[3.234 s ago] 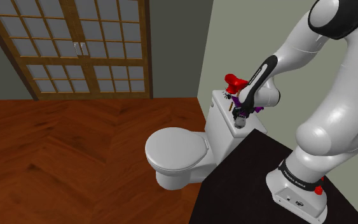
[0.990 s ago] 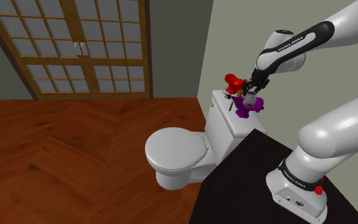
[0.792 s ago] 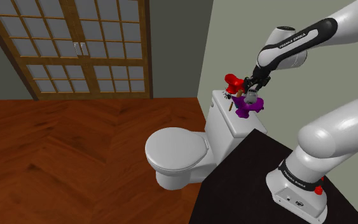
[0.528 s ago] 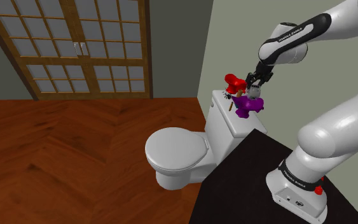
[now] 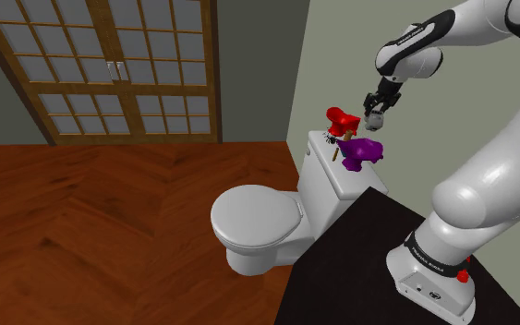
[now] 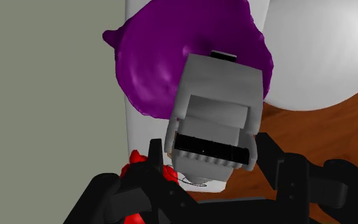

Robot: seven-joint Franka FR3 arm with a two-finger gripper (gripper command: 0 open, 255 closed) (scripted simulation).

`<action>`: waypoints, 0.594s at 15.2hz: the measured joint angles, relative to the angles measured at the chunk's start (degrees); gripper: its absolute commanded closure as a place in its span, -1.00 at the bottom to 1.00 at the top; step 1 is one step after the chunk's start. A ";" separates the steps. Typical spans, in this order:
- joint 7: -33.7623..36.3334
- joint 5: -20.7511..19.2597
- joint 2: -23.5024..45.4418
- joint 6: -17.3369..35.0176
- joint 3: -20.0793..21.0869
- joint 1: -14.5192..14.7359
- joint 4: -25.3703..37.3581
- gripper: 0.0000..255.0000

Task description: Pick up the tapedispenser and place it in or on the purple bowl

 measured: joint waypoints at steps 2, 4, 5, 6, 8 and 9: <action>-1.42 0.94 1.22 0.22 -0.36 -0.40 0.90 1.00; -1.94 1.62 2.25 1.43 -0.35 -0.45 0.61 1.00; -2.11 1.91 2.71 1.97 -0.31 -0.45 0.48 1.00; -2.42 2.27 3.20 2.74 -0.29 -0.50 0.14 1.00; -3.25 3.19 4.41 4.43 -0.26 -0.67 -0.47 1.00; -3.61 3.65 4.99 5.21 -0.21 -0.74 -0.71 1.00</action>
